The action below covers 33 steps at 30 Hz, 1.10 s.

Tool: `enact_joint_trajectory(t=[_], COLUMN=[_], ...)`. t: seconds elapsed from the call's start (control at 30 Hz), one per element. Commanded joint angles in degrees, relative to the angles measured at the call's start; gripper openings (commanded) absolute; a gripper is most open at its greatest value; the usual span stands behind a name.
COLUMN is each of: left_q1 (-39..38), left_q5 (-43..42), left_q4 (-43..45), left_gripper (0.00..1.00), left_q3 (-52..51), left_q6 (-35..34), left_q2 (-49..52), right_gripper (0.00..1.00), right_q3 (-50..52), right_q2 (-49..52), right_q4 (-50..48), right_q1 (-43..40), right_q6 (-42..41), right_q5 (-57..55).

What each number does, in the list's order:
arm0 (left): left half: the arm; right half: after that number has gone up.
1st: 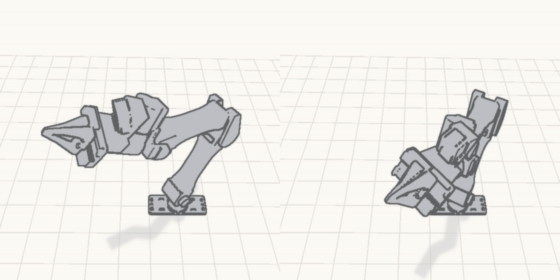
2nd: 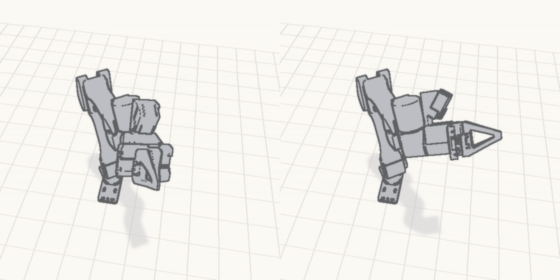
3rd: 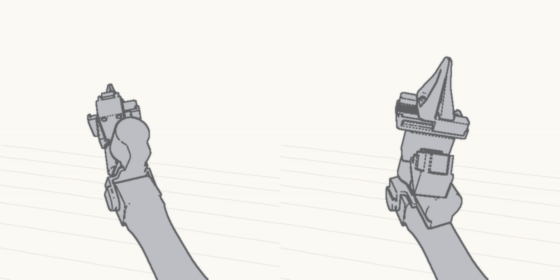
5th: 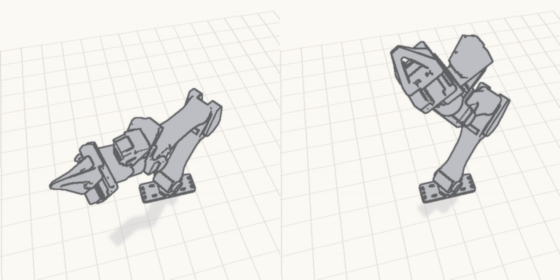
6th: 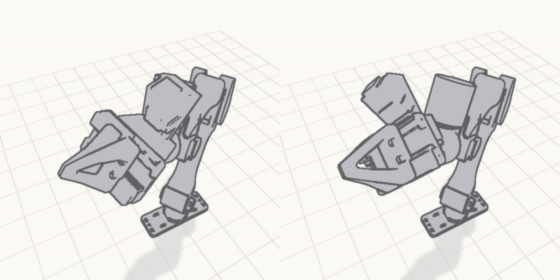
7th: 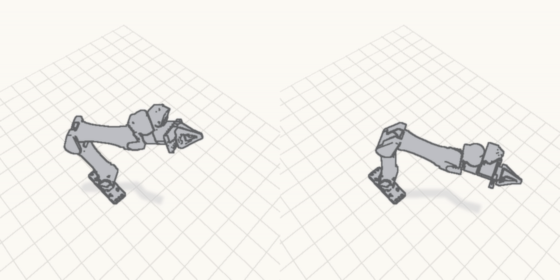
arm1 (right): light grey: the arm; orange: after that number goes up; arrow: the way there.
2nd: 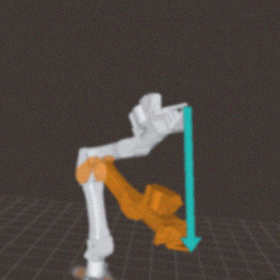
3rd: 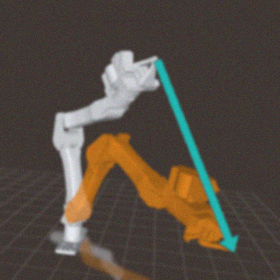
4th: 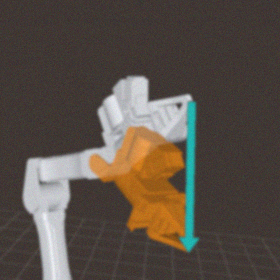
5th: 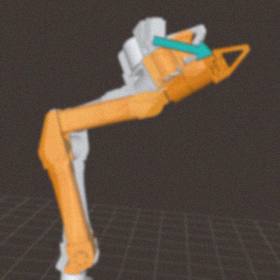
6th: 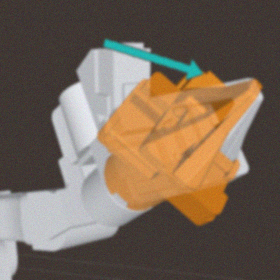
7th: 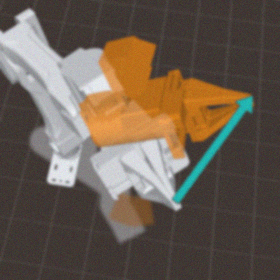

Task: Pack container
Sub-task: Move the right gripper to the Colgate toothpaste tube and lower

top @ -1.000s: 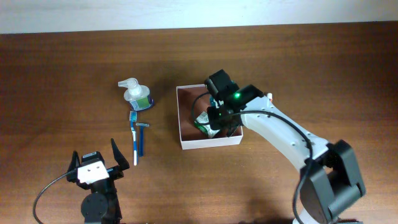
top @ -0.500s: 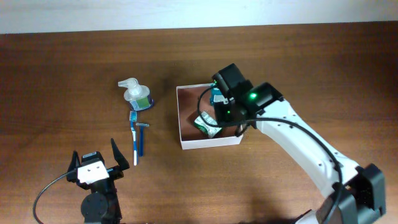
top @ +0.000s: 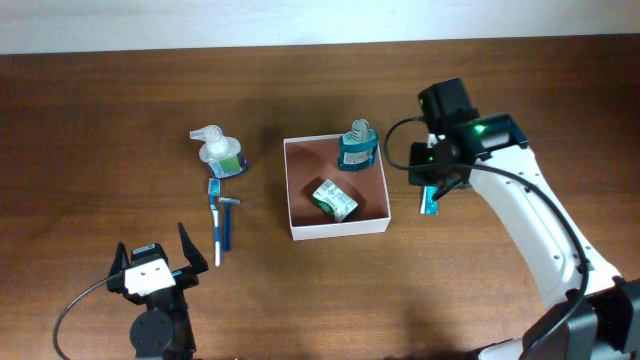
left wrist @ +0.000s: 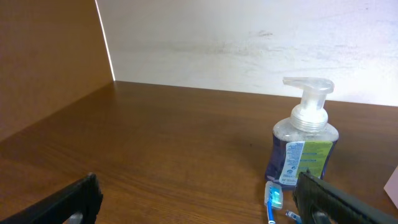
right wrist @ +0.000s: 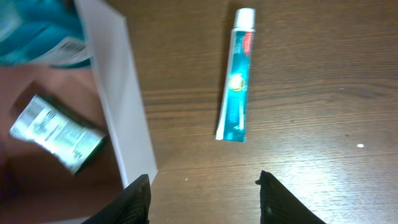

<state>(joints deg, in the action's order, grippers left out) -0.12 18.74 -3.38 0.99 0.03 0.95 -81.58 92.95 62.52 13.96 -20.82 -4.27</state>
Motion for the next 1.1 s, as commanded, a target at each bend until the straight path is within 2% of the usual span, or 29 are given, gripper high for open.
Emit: enact_joint_trajectory(t=[0.0, 0.4, 0.8, 1.07], left_q1=[0.3, 0.3, 0.3, 0.3], left_q5=[0.6, 0.6, 0.6, 0.6], left_q4=[0.1, 0.1, 0.1, 0.1], left_gripper=[0.99, 0.99, 0.99, 0.99], left_q3=[-0.3, -0.3, -0.3, -0.3], left_q6=[0.5, 0.5, 0.5, 0.5], left_q2=[-0.2, -0.2, -0.2, -0.2], right_gripper=[0.49, 0.49, 0.49, 0.49], right_q3=[1.3, 11.5, 22.2, 23.3], right_q2=[-0.6, -0.5, 1.1, 6.2], right_q4=[-1.7, -14.4, -32.0, -37.2], right_q1=[-1.7, -2.9, -3.6, -3.6], right_q6=[-0.1, -1.2, -2.2, -2.2], right_q5=[-0.9, -4.9, -5.6, -10.7])
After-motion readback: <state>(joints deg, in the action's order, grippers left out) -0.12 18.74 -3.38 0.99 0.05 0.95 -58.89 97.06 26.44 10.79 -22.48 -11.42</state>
